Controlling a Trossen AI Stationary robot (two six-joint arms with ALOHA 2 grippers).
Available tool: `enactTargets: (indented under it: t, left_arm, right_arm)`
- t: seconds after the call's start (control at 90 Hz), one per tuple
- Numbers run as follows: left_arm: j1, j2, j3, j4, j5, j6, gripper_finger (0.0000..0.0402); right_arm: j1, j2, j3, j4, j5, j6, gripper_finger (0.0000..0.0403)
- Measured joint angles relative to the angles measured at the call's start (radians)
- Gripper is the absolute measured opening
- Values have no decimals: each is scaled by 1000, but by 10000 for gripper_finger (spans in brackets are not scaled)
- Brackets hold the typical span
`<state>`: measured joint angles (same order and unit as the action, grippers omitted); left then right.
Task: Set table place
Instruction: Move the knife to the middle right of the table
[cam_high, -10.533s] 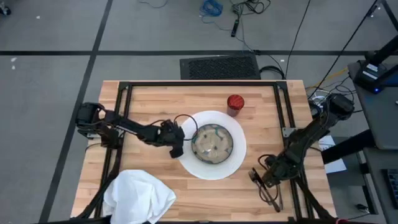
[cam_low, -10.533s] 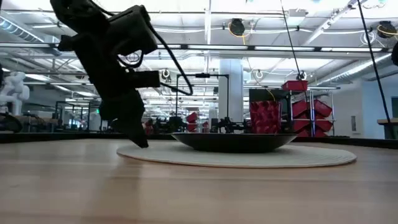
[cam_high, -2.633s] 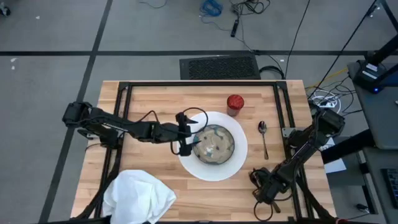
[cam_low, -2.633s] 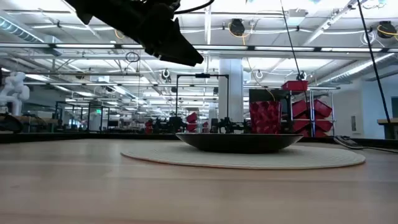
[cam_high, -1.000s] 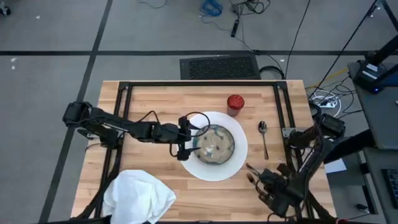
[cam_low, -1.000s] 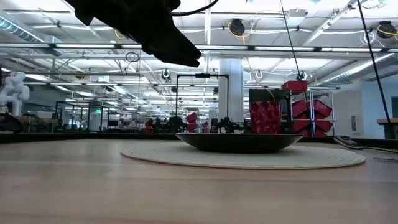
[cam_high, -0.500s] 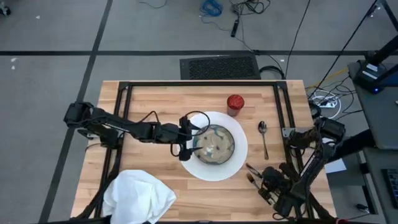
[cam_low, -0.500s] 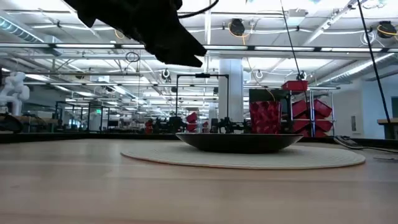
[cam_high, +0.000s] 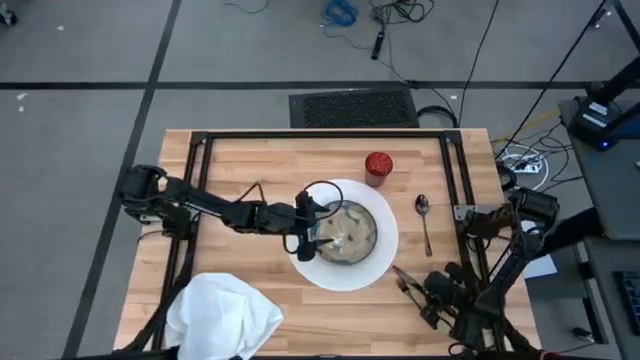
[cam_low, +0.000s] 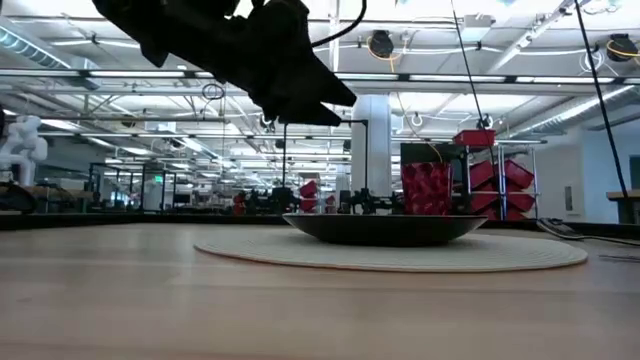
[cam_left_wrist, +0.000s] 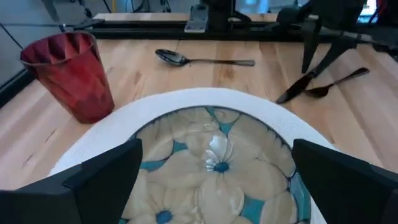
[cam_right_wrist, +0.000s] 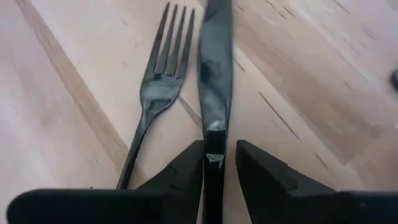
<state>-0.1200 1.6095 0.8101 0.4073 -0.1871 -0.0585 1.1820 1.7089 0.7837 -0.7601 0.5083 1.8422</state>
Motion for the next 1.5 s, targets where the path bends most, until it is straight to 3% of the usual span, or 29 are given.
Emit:
enactTargets:
  t: [0.256,0.5,0.744,0.978,1.178,1.5]
  left_arm:
    - [-17,6,19,28,69,-15,400]
    - [-62,50,115,16,101,24,400]
    - [-79,235,314,-31,105,116,400]
    - [-83,443,539,-31,105,218,400]
    - [-84,562,673,-39,105,232,400]
    - [-82,701,830,-100,108,193,400]
  right_arm:
    - [3,40,-27,62,71,-58,49]
    - [-1,42,-30,67,87,-45,12]
    - [-3,43,-33,67,101,164,13]
    - [-9,15,0,57,76,198,12]
    - [-16,-35,39,-10,-88,108,12]
    - [-26,-35,68,-2,-109,-127,8]
